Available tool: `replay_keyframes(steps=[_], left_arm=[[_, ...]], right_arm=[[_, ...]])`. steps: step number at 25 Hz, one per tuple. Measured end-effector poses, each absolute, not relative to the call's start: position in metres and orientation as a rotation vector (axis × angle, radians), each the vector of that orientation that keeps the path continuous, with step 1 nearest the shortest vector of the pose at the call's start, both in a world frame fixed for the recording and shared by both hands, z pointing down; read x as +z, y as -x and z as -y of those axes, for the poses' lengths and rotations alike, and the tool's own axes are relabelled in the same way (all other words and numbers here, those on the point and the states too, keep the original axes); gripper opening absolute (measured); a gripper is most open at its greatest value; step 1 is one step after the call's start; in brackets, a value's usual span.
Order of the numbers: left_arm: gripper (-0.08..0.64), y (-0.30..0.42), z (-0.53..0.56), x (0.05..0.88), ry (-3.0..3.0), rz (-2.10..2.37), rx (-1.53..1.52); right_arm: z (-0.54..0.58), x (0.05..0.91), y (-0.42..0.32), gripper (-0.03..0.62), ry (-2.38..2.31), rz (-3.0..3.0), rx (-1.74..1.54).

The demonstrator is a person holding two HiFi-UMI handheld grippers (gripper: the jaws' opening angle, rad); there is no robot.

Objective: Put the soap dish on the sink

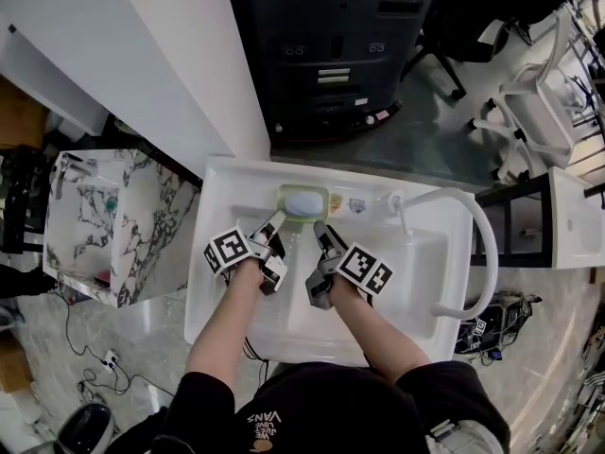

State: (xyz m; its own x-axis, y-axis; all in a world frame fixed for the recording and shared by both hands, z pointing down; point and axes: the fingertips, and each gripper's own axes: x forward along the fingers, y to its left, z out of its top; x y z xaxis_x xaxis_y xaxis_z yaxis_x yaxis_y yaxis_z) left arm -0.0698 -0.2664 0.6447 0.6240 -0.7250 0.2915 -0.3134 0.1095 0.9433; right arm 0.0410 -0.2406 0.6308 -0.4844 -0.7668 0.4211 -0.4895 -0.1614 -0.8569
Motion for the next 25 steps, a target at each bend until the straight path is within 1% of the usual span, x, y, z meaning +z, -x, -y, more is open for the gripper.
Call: replay_keyframes(steps=[9,10,13,15,19,25], left_arm=[[0.158,0.082,0.266,0.636,-1.499,0.966,-0.409],[0.161,0.084,0.265,0.636,-1.508,0.976,-0.401],[0.161,0.089,0.259,0.635,-1.549,1.008,-0.361],[0.161,0.09,0.253,0.636,-1.587,1.032,-0.316],[0.16,0.085,0.239,0.641,-1.684,1.071,-0.179],[0.098,0.081,0.234,0.642,-1.822,1.144,-0.03]], right_arm=[[0.229,0.633,-0.03,0.119,1.454,-1.965,-1.705],[0.229,0.632,-0.029,0.083,1.457,-1.975,-1.698],[0.229,0.631,-0.029,0.018,1.466,-1.999,-1.68],[0.229,0.631,-0.029,0.003,1.467,-2.006,-1.673],[0.231,0.632,-0.032,0.002,1.474,-2.019,-1.661],[0.233,0.632,-0.033,0.002,1.491,-2.074,-1.632]])
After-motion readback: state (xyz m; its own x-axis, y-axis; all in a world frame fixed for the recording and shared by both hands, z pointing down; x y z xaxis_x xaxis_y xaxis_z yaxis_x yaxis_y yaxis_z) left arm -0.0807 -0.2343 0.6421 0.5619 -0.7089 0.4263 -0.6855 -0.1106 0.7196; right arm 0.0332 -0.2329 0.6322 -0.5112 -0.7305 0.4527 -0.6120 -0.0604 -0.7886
